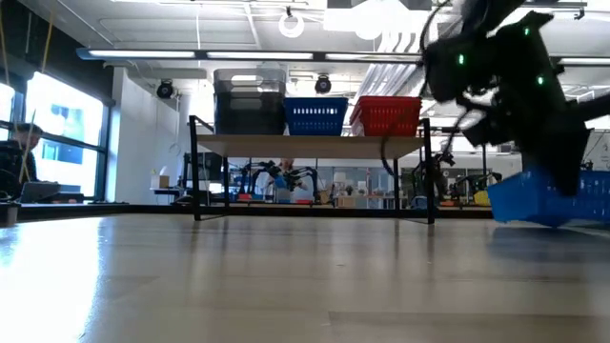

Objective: Stack baskets on shelf by color
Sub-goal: Stack the blue bin on top of the blue bin on the shelf

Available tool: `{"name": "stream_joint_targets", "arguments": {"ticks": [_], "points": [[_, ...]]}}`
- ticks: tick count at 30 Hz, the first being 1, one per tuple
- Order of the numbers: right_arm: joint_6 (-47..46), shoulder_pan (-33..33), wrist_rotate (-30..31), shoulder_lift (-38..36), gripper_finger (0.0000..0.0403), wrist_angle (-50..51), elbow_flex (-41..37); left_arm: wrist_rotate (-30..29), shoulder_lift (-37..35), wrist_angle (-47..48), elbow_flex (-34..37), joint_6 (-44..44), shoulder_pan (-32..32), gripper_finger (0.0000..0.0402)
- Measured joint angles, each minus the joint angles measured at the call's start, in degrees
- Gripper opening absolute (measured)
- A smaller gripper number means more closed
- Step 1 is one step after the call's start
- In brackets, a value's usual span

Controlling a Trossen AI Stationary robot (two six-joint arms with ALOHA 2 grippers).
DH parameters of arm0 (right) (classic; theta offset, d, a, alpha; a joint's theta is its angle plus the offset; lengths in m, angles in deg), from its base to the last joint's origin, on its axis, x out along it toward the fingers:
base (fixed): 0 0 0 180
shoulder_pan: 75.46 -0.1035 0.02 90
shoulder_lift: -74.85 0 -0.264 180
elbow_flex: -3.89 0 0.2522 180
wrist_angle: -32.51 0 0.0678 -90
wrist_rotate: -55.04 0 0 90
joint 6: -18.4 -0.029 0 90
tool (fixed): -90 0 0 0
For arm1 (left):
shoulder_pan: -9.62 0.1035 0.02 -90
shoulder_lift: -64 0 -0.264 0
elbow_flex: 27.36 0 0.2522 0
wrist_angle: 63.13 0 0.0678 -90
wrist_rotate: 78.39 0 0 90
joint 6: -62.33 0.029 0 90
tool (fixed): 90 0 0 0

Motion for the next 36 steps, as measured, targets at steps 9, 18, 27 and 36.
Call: {"name": "stream_joint_targets", "arguments": {"ticks": [9,18,27,36], "points": [[-11.7,-7.9,-2.6,-1.1,0.0000,-0.2,11.2,0.0,0.0,0.0,0.0,1.3,0.0,0.0053],[-18.6,-12.9,-2.1,-1.1,0.0000,-1.6,24.6,0.0,0.0,0.0,0.0,1.3,0.0,0.0053],[-19.9,-14.2,0.9,-1.1,0.0000,-5.1,34.9,-0.1,0.0,0.0,0.0,1.3,0.0,0.0053],[-18.1,-13.9,8.9,-1.1,0.0000,-7.8,43.8,-0.2,0.0,0.0,0.0,1.3,0.0,0.0053]]}}
